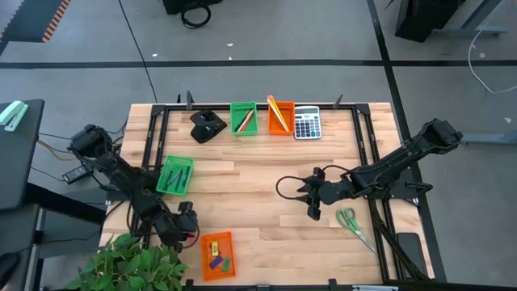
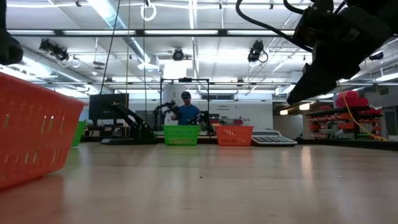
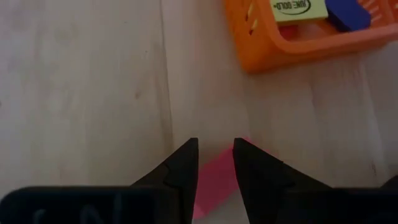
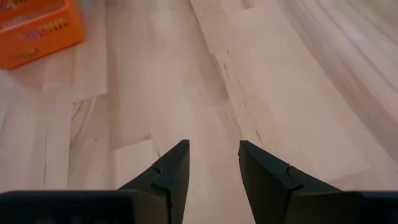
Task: Sort crayons/erasers/pens/pencils in bins
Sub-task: Put the pink eraser into the bottom orange bin
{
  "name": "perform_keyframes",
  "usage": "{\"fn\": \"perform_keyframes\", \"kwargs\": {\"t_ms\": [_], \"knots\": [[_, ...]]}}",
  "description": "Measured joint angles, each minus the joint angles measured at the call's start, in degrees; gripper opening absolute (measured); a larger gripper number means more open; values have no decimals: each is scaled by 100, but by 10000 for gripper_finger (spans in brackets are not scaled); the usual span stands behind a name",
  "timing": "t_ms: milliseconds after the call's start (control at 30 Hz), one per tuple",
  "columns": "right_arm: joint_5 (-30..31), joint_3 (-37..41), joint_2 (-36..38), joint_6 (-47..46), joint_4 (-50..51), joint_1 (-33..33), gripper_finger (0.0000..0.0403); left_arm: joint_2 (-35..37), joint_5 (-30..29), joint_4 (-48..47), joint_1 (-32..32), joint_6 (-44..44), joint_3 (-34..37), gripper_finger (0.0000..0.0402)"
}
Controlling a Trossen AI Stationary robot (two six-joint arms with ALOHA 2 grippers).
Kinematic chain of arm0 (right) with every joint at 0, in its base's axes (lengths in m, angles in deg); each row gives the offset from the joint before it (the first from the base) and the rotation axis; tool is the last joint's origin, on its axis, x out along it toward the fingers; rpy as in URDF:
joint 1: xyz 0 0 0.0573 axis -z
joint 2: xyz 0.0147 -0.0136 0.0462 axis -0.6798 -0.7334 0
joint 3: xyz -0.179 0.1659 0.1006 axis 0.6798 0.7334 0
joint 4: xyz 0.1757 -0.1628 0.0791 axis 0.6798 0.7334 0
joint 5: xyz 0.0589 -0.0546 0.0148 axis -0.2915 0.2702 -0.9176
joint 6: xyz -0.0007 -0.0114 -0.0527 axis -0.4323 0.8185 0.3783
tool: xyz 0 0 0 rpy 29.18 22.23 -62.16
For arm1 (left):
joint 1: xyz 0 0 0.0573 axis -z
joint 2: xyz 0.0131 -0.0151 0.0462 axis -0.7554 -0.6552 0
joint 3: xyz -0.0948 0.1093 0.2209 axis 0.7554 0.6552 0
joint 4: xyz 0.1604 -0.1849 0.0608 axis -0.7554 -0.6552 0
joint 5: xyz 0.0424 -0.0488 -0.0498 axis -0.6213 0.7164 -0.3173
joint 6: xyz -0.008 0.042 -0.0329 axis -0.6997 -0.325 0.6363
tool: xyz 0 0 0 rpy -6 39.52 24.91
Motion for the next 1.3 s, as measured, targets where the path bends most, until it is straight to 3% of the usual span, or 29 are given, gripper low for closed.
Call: {"fn": "perform_keyframes", "kwargs": {"t_ms": [367, 900, 1300], "knots": [[125, -1, 0, -725, -9, 2, 145, 150, -180, 12, 464, -498, 29, 107], [395, -1, 0, -1230, -20, 2, 145, 1733, 14, -1687, 222, -864, 27, 107], [849, -1, 0, -1027, -5, 2, 145, 2061, 116, -1871, 433, -2319, 25, 108]]}}
